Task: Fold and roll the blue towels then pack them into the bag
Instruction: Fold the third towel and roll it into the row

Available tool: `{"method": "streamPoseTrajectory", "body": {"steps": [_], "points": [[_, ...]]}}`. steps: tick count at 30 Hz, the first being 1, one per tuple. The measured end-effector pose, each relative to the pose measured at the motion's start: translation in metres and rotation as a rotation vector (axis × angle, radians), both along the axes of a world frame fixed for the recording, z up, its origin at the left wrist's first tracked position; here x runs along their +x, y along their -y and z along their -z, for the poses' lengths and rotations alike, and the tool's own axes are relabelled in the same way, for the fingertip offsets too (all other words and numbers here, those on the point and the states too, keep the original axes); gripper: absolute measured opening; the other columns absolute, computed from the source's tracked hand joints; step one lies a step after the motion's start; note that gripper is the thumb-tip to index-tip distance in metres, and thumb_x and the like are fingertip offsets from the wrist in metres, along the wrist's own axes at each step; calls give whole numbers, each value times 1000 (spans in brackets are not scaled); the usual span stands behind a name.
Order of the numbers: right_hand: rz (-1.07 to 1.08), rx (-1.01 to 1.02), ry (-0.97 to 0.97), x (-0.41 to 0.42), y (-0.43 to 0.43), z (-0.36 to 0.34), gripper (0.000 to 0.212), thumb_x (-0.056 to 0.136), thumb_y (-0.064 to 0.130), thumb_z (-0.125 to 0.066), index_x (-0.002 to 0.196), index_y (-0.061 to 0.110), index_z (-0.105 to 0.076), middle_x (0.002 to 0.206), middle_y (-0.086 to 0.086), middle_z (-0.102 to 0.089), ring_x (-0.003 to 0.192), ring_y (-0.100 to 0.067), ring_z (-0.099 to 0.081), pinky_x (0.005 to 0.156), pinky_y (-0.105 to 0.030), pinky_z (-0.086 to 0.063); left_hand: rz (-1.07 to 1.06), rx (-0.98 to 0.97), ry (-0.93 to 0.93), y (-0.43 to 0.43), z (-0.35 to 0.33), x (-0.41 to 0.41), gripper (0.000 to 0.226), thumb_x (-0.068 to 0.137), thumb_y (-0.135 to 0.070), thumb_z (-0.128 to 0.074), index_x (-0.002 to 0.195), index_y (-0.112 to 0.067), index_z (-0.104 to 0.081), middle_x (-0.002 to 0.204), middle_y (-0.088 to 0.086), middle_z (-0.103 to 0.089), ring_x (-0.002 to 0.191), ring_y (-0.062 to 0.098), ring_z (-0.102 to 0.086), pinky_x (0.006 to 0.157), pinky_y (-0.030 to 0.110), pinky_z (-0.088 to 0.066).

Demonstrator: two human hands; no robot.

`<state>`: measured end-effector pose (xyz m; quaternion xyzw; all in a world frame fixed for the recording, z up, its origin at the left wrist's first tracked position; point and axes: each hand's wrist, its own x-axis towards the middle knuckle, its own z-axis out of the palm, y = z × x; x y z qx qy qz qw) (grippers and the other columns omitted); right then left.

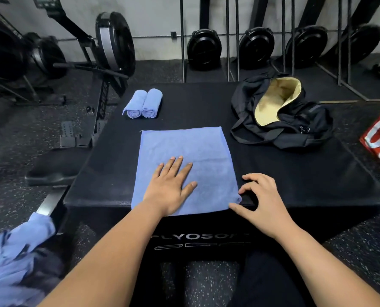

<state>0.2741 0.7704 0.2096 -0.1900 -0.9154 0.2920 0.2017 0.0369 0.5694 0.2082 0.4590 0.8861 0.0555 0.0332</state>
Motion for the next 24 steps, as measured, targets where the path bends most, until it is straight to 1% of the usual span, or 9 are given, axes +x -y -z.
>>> {"method": "streamPoseTrajectory", "body": {"steps": [2, 6, 8, 11, 13, 15, 19, 21, 24], "points": [[17, -13, 0, 4, 4, 3, 42, 74, 52, -88, 104, 33, -66, 137, 18, -49, 139, -4, -31, 110, -9, -22, -1, -2, -1, 1, 1, 0, 72, 104, -71, -14, 168, -39, -5, 176, -8, 11, 161, 12, 18, 131, 42, 7], [79, -90, -69, 4, 7, 4, 19, 83, 35, -87, 95, 33, -73, 131, 18, -58, 136, -9, -38, 108, -5, -23, 0, 7, -6, 1, 3, 0, 73, 103, -73, -12, 168, -40, -5, 176, -9, 10, 161, 12, 17, 131, 42, 7], [98, -171, -103, 3, 8, -2, 15, 84, 30, -86, 93, 35, -75, 122, 21, -64, 132, -7, -44, 104, -4, -28, -1, 7, -8, 1, 2, 0, 74, 102, -74, -11, 168, -40, -5, 176, -9, 10, 161, 12, 17, 131, 42, 7], [134, -396, -165, 3, 11, -14, 15, 88, 25, -84, 96, 36, -76, 109, 19, -72, 118, -5, -59, 100, -17, -42, -1, 3, -6, 1, 2, 0, 73, 102, -74, -10, 167, -41, -3, 176, -10, 11, 160, 11, 18, 131, 43, 7], [136, -547, -219, 4, 12, -20, 13, 91, 19, -81, 98, 29, -75, 104, 11, -76, 106, -7, -68, 96, -26, -49, 1, 3, -5, 1, 1, 0, 73, 103, -74, -10, 167, -41, -2, 176, -10, 12, 160, 11, 19, 131, 43, 7], [129, -607, -251, 4, 13, -22, 12, 93, 13, -78, 98, 22, -72, 99, 6, -77, 100, -8, -71, 93, -27, -50, 5, 6, 1, 1, 1, 1, 73, 103, -73, -10, 167, -41, -2, 176, -9, 12, 160, 11, 19, 131, 42, 8], [155, -609, -270, 4, 15, -18, 19, 97, 6, -68, 97, 25, -70, 90, 4, -73, 88, -8, -66, 89, -28, -47, 1, -2, 5, 1, 1, 0, 72, 103, -73, -11, 167, -41, -2, 176, -9, 12, 160, 11, 19, 131, 42, 9], [180, -562, -253, 3, 17, -15, 17, 97, 11, -69, 94, 27, -70, 82, 5, -69, 83, -9, -63, 84, -29, -48, 6, 7, 7, 1, 1, 0, 72, 103, -73, -11, 167, -41, -2, 176, -10, 12, 160, 11, 19, 131, 42, 9], [188, -295, -152, -1, 19, -8, 23, 88, 15, -78, 86, 36, -69, 74, 8, -64, 91, -12, -59, 89, -34, -49, 14, 19, 19, 1, 1, 0, 73, 103, -74, -12, 168, -41, -4, 176, -9, 11, 160, 11, 19, 131, 42, 9]]}}
